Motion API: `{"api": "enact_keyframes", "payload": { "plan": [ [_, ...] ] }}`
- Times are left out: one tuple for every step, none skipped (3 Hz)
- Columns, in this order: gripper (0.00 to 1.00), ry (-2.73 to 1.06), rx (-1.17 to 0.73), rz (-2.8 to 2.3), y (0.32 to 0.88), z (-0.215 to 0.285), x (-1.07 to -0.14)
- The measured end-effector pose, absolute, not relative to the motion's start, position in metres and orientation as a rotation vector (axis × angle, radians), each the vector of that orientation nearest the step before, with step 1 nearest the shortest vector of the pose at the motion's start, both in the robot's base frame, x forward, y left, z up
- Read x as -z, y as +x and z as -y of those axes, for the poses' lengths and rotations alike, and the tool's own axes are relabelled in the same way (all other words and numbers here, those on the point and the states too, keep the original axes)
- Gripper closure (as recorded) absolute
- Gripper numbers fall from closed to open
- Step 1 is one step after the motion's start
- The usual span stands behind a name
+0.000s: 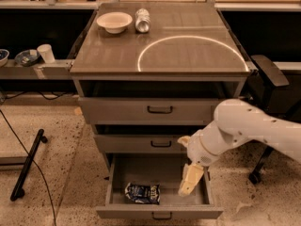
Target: Pick blue chip bag from bottom drawer and place on counter
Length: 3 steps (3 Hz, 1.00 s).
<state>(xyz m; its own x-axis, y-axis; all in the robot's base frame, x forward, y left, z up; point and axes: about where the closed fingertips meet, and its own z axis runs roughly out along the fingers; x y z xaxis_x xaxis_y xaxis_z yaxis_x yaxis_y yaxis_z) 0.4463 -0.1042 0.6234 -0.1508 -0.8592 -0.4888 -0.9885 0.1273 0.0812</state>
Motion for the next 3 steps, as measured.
{"api": "enact_keyframes", "payload": {
  "plan": [
    [0.0,-1.826,-0.57,-2.055,0.441,0.07,-0.547],
    [0.0,-1.73,-0.676,-1.954,0.452,0.052,-0.501],
    [0.0,-1.754,-0.679,-1.95,0.448,0.051,-0.497]
  ]
}}
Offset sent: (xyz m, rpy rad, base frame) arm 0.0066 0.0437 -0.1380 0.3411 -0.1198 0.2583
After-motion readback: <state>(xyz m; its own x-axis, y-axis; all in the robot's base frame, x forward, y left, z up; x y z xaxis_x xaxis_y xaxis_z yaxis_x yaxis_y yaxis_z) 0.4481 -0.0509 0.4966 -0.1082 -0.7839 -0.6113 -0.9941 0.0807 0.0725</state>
